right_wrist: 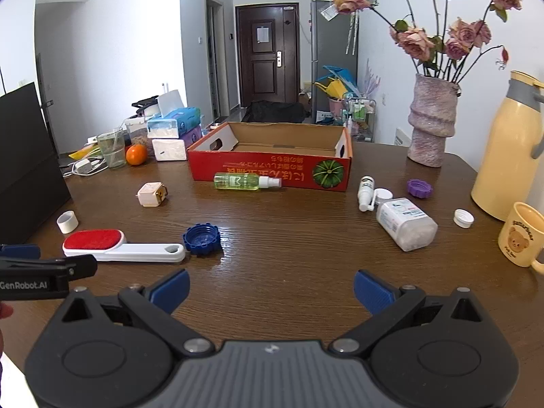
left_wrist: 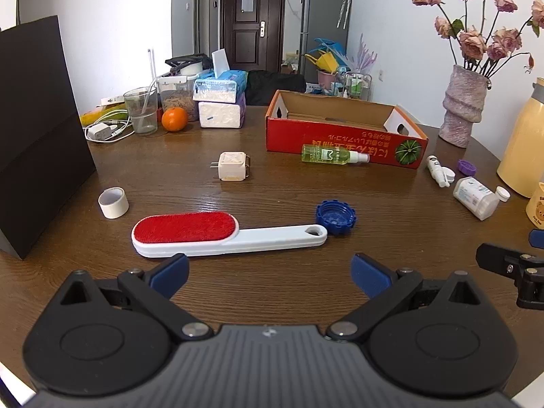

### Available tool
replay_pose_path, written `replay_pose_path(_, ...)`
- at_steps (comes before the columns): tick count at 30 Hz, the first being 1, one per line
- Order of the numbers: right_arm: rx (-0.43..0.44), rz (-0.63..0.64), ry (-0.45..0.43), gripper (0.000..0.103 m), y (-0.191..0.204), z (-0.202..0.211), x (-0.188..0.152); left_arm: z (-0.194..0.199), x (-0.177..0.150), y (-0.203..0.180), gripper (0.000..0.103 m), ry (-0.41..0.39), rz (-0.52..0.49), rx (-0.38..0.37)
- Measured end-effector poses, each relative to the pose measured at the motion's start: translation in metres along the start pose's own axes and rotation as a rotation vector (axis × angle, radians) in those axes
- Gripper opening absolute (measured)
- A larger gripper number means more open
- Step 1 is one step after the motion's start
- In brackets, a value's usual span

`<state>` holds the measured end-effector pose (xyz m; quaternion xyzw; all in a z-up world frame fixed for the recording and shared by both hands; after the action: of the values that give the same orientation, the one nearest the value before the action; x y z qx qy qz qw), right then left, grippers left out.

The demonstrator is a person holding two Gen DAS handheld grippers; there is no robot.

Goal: Organize rigid objects
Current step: 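Move the left tool to the lint brush while the right tool closes on the blue cap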

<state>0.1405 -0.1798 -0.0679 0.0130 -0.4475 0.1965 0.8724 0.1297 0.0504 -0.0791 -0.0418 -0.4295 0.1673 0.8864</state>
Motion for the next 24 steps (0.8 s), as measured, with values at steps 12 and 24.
replay_pose_path(12, 0.046, 0.027, 0.033, 0.103, 0.013, -0.037, 0.008, -0.033, 0.005, 0.015, 0.103, 0.041, 0.027, 0.043)
replay_pose_path(24, 0.08, 0.05, 0.056, 0.102, 0.023, -0.074, 0.011, -0.062, 0.012, 0.027, 0.103, 0.064, 0.022, 0.067)
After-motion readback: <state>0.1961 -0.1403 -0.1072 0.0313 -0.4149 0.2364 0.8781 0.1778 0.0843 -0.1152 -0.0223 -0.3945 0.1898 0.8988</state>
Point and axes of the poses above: each gripper's, at about its wrist camera, not at the fingertips, and z roughly against the way its jaws point, y to its left, x to its top, the point moved 4 cm from there along -z, roughly the way its jaws point, and after that the axes turned 15 degrees about z, right-handed, at the moved point
